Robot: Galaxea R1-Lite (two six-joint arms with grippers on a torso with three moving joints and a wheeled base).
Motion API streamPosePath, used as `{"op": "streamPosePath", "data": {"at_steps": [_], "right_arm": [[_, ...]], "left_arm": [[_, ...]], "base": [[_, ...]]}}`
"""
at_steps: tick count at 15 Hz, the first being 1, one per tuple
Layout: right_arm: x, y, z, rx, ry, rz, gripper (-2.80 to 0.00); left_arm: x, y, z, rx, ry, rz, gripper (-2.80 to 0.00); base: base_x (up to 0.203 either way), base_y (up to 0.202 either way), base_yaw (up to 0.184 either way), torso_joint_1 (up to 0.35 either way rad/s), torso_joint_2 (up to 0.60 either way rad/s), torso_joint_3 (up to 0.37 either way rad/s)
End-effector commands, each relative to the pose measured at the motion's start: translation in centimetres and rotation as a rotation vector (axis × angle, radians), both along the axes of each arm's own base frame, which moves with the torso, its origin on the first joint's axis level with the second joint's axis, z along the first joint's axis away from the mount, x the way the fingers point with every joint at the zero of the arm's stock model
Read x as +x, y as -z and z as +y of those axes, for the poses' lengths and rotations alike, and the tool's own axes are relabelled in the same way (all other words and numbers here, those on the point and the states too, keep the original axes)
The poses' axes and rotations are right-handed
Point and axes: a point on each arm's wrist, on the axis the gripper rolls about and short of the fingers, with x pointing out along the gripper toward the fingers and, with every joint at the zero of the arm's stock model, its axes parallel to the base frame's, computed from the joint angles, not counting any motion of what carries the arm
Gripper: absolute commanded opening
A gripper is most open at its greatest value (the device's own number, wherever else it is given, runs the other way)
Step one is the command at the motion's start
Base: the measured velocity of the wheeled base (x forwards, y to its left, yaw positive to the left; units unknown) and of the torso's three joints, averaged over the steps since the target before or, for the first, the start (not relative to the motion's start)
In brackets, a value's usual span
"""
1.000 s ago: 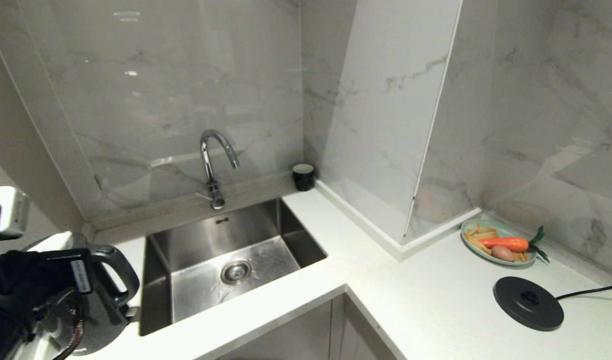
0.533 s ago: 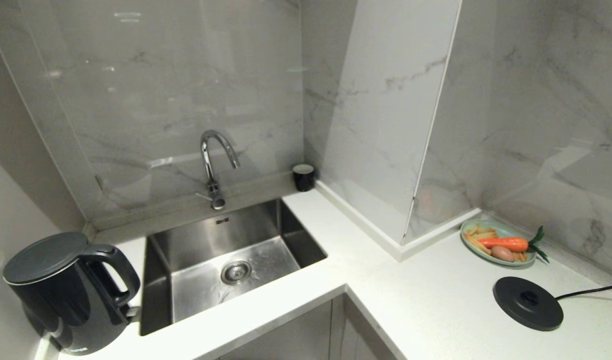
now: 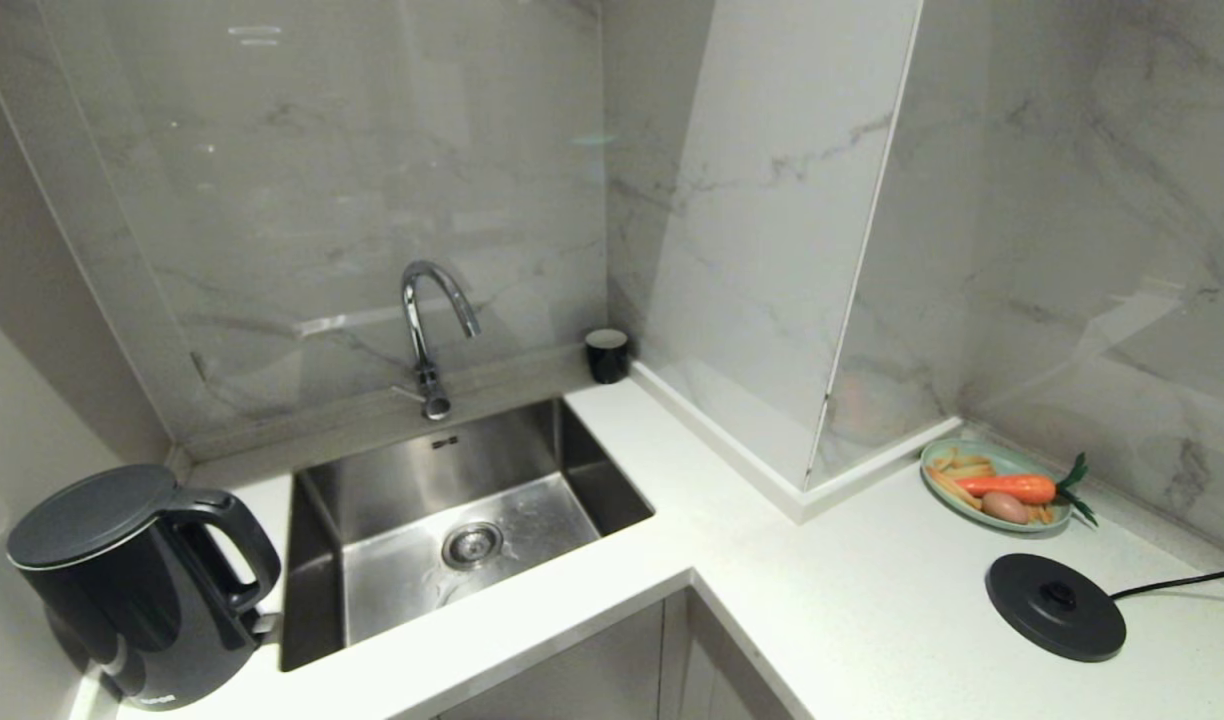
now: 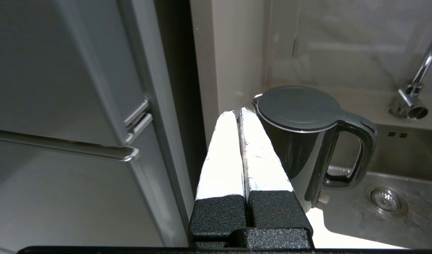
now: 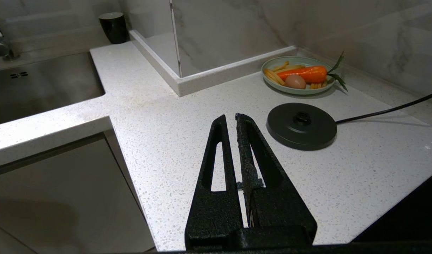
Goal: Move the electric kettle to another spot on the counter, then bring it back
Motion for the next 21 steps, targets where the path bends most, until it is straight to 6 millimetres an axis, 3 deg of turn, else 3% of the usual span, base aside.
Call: {"op": "streamPosePath", "data": {"at_steps": [1, 6, 12, 15, 21], "right_arm": [[0.0, 0.0, 0.0, 0.000, 0.000, 0.000, -2.80], [0.0, 0.0, 0.0, 0.001, 0.000, 0.000, -2.80], [0.0, 0.0, 0.0, 0.000, 0.000, 0.000, -2.80], [0.0, 0.0, 0.0, 0.000, 0.000, 0.000, -2.80], [0.0, 0.0, 0.0, 0.000, 0.000, 0.000, -2.80]], "left_arm": [[-2.3, 1.1, -0.1, 0.035, 0.017, -0.089, -2.80], [-5.1, 5.3, -0.5, 0.147, 0.234, -0.064, -2.80], [-3.7, 8.5, -1.2, 0.108, 0.562, 0.021, -2.80], [-3.4, 10.2, -1.5, -0.007, 0.730, 0.095, -2.80], [-3.4, 10.2, -1.5, -0.028, 0.735, 0.089, -2.80]], "base": [[0.000, 0.000, 0.000, 0.000, 0.00, 0.000], [0.000, 0.000, 0.000, 0.000, 0.00, 0.000], [0.000, 0.000, 0.000, 0.000, 0.00, 0.000], [0.000, 0.000, 0.000, 0.000, 0.00, 0.000], [0.000, 0.000, 0.000, 0.000, 0.00, 0.000]]}}
